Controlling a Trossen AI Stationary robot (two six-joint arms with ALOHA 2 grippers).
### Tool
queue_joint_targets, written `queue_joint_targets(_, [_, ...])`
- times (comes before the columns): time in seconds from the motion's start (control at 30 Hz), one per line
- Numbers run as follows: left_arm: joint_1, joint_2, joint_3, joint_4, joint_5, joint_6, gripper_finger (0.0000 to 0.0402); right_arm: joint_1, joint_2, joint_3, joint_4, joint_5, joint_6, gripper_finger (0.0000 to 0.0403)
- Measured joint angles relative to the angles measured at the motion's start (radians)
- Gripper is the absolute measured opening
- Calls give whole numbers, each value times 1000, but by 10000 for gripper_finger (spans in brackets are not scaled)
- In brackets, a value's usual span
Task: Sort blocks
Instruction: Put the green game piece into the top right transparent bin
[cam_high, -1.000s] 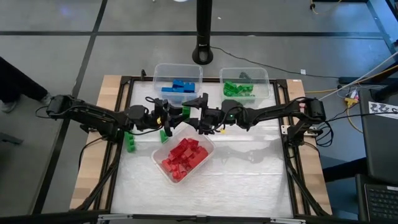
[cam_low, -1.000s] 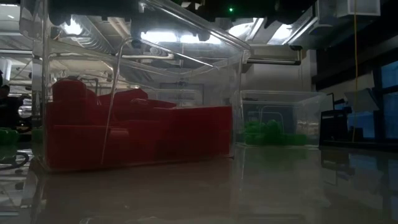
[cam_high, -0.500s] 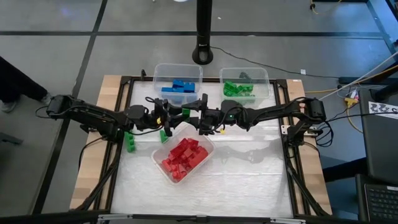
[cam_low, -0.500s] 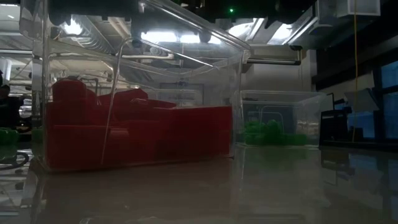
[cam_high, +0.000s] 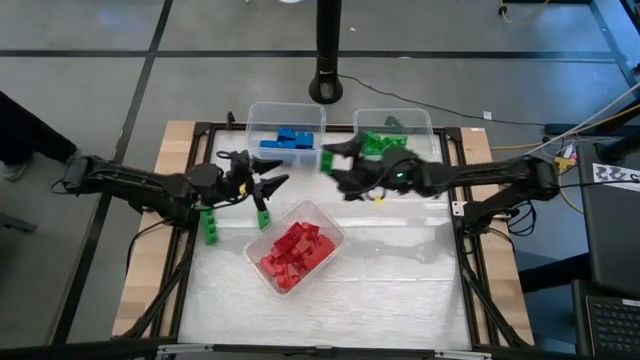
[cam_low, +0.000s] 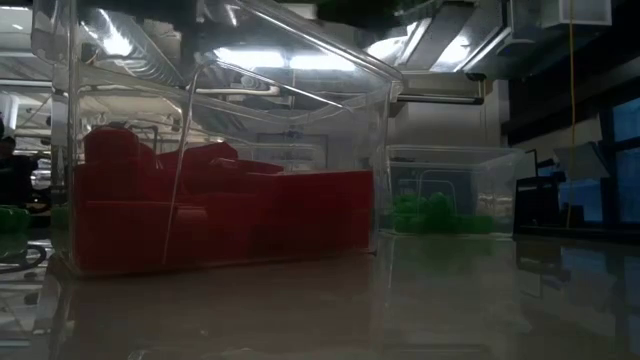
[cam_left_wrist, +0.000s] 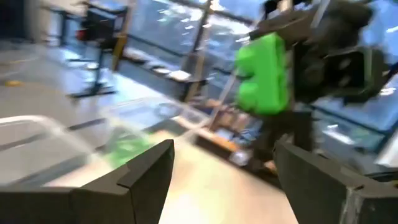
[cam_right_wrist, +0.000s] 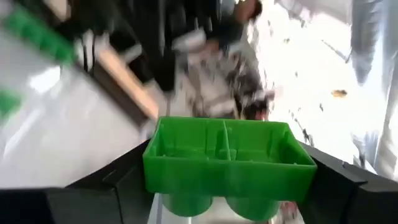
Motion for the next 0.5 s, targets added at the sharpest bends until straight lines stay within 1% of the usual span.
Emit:
queue_joint_targets(0.13, [0,-72,0,-181,-94,3,258,-27,-139,0,-264,155,4,301])
queue_joint_targets(0.2, [0,-91,0,-246,-138,21,258,-61,-192,0,-389,228,30,302])
queue_joint_targets(0.23, [0,-100,0,-281,-151,33,259,-85,-215,0,-444,244,54,302])
queue_joint_targets(0.33, [0,-105,0,-344,-170,52,259,-186,-264,0,-605,234,149,303])
queue_joint_targets(0.43, [0,-103,0,-382,-170,51,260,-310,-268,0,-739,181,224,304])
queue_joint_targets(0.5, [0,-103,0,-403,-170,47,260,-392,-253,-1,-791,138,261,304])
